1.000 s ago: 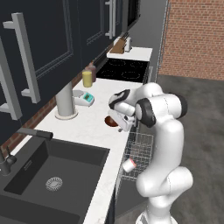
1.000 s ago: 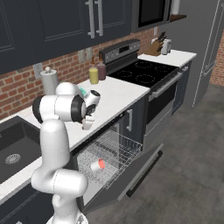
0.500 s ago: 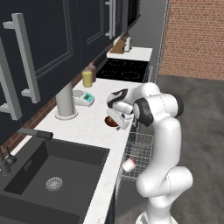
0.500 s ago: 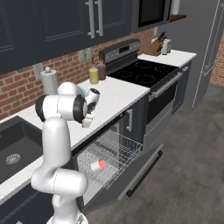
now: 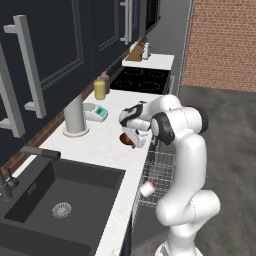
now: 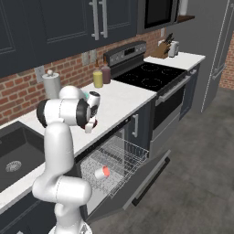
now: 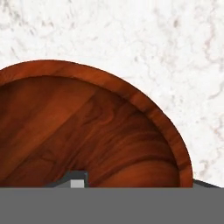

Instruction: Pick up the cup and bowl from the counter, place them in the dishwasher, and close the dishwasher door.

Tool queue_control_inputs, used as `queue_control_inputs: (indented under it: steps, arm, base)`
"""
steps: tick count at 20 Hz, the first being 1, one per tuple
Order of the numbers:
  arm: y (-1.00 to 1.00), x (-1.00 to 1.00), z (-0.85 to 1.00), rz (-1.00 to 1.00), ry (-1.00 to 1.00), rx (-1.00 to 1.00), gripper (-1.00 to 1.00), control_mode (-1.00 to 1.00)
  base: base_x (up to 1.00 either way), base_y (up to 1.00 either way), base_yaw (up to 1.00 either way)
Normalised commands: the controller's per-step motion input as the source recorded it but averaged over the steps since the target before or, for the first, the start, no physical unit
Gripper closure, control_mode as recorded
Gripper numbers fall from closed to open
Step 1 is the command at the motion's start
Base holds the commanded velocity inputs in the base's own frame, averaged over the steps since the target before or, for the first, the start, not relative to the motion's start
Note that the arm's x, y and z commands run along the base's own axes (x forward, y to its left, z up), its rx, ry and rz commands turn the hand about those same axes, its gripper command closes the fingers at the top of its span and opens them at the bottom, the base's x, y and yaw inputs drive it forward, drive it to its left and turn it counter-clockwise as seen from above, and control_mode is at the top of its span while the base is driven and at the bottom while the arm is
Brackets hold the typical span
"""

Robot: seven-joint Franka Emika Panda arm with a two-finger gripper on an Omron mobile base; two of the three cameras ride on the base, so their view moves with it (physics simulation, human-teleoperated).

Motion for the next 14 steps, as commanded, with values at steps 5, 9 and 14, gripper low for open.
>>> queue_control_inputs:
  steps: [5, 9, 14]
  arm:
    - [-0.31, -0.06, -0.1, -0.1, -0.04, -0.06, 1.0, -1.0]
    - [-0.58, -0.37, 0.0, -0.09, -0.08, 0.0, 1.0, -1.0]
    - [-0.88, -0.86, 0.0, -0.05, -0.16, 0.0, 1.0, -1.0]
  base:
    - [0.0, 0.0, 0.0]
    - [0.0, 0.0, 0.0]
    - [0.0, 0.0, 0.0]
